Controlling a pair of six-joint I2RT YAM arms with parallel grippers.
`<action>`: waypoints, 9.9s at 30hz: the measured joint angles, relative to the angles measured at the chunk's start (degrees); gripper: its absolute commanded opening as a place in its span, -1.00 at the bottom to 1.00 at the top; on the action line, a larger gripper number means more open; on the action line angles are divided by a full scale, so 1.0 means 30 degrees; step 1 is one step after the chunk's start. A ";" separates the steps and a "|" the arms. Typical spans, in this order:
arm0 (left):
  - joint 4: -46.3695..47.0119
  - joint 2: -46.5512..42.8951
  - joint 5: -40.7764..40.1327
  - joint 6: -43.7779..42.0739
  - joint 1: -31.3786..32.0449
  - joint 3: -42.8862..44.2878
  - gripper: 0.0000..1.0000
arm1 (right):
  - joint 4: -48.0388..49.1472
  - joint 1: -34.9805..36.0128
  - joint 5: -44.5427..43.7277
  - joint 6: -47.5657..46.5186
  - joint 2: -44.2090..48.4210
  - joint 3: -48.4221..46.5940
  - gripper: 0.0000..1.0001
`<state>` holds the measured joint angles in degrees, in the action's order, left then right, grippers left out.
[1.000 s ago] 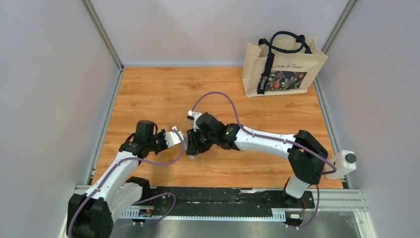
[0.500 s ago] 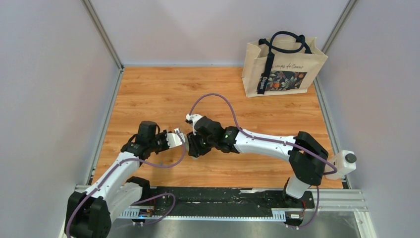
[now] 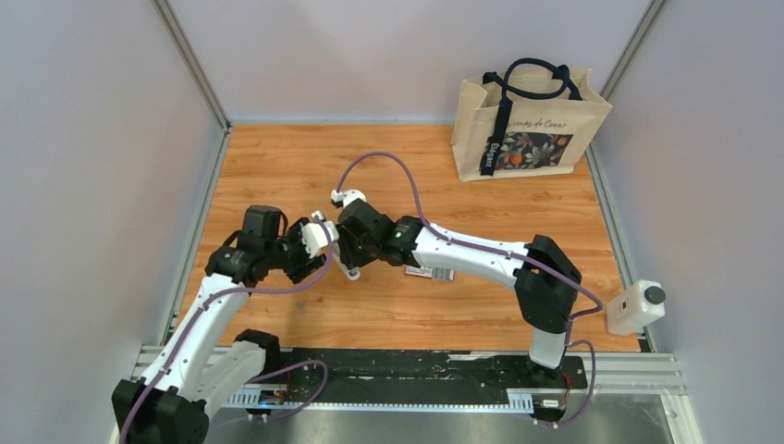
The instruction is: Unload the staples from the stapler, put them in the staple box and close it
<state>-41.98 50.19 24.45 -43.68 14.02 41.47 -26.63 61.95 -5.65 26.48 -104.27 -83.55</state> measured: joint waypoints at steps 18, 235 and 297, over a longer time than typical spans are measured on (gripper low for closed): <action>-0.0495 -0.0146 -0.1530 0.9457 -0.5224 0.3293 0.65 | -0.1814 0.0641 -0.2958 0.0605 -0.6054 -0.4881 -0.89; 0.2346 0.7759 0.5974 1.0265 0.1588 0.2142 -0.58 | 0.6054 -0.2404 0.3366 1.2611 0.4459 0.7512 -1.00; 0.8240 1.0076 -0.7213 0.7264 0.4299 0.3555 -0.55 | -0.2841 0.1217 -0.3927 0.0976 0.4947 0.5297 -0.99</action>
<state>-17.26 80.42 2.81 -21.89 26.92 52.14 -35.16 65.60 -17.43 29.41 -89.43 -67.66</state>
